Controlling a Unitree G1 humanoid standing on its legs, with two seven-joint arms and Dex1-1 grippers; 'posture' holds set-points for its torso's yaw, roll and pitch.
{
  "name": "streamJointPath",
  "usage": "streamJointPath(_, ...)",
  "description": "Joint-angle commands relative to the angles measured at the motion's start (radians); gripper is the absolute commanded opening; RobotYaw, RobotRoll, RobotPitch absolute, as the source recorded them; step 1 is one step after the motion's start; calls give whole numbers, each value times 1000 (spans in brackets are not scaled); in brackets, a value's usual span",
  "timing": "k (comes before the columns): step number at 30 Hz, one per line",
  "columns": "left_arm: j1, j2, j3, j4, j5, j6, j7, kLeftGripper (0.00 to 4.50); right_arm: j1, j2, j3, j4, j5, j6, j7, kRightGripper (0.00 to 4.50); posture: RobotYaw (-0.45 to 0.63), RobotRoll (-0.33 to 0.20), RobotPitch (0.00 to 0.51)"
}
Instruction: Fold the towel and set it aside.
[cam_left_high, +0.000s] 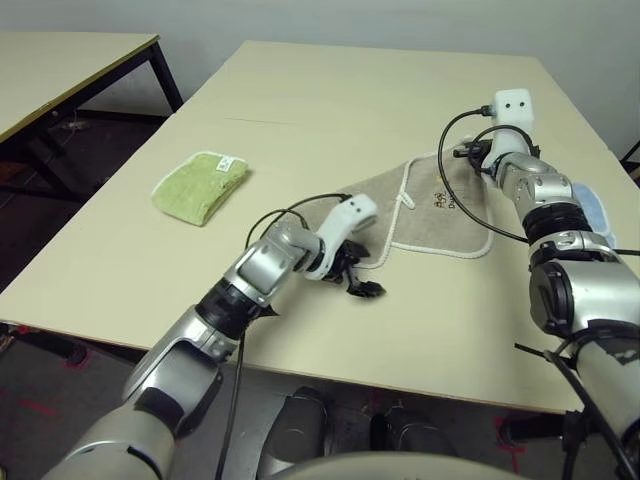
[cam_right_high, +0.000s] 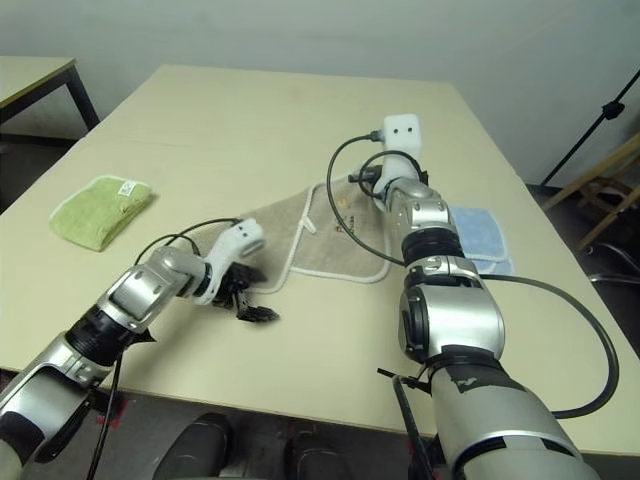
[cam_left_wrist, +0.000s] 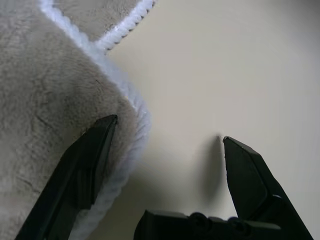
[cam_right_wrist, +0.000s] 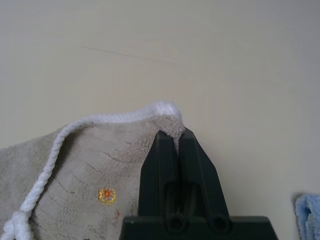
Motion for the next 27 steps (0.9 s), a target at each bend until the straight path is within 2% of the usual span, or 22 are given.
streamJointPath(1, 15, -3, -50, 30, 54, -12, 12, 4484, -11, -2, -1, -11, 2, 10, -2, 0, 224, 0, 77)
streamJointPath(3, 31, -1, -63, 21, 75, -9, 17, 4484, -11, -3, -2, -11, 3, 9, -2, 0, 224, 0, 78)
streamJointPath(6, 50, 4, -65, 25, 100, -32, 24, 3866, -11, -3, -3, -10, 4, 7, -3, 0, 226, 0, 79)
streamJointPath(14, 60, 22, -14, 30, 102, -40, 41, 1271, -12, -6, -5, -8, 6, 3, 0, 0, 227, 0, 66)
streamJointPath(18, 61, 6, 79, 20, 43, 10, 51, 15, -2, -7, 1, -19, 5, 11, 20, 0, 224, 0, 57)
streamJointPath(23, 42, 7, 257, -42, -87, 130, 41, 15, 40, -24, 36, -90, -5, 62, 112, 0, 224, 0, 45)
streamJointPath(27, 25, 72, 338, -107, -159, 197, 14, 15, 106, -59, 62, -188, -10, 111, 191, 0, 224, 0, 35)
